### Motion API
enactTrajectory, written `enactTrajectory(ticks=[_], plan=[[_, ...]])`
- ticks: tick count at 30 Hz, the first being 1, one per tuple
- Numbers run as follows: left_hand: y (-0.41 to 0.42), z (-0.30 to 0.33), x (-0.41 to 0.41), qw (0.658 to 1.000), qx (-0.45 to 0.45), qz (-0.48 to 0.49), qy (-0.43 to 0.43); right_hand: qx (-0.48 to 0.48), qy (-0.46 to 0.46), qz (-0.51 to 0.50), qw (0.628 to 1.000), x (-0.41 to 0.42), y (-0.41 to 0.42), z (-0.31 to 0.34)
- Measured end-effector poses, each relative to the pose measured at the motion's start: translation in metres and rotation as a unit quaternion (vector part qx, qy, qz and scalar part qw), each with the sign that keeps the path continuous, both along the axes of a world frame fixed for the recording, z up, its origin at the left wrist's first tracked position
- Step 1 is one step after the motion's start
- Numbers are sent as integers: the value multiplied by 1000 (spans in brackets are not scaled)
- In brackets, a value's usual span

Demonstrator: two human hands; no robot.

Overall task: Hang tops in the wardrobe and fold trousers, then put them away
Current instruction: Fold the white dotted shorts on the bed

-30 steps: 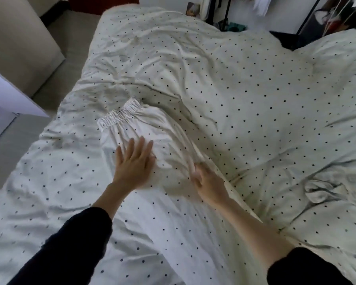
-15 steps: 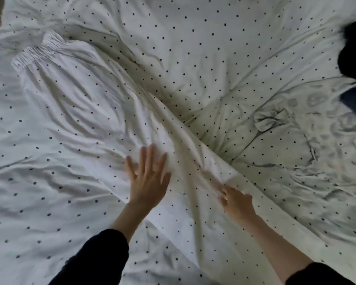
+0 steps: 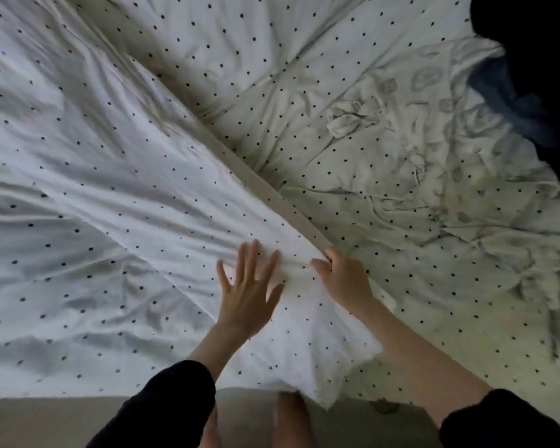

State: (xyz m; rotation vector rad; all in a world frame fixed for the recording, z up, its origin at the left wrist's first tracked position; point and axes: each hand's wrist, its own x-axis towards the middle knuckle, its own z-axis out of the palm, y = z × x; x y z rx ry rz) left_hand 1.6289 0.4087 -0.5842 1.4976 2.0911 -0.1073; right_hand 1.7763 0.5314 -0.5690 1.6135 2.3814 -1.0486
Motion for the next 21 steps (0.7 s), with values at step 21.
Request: enactTrajectory(ticks=[21], plan=[[-15,-27,98,993,-72,-87,-19,-3,-215,30,976,111,36,-16]])
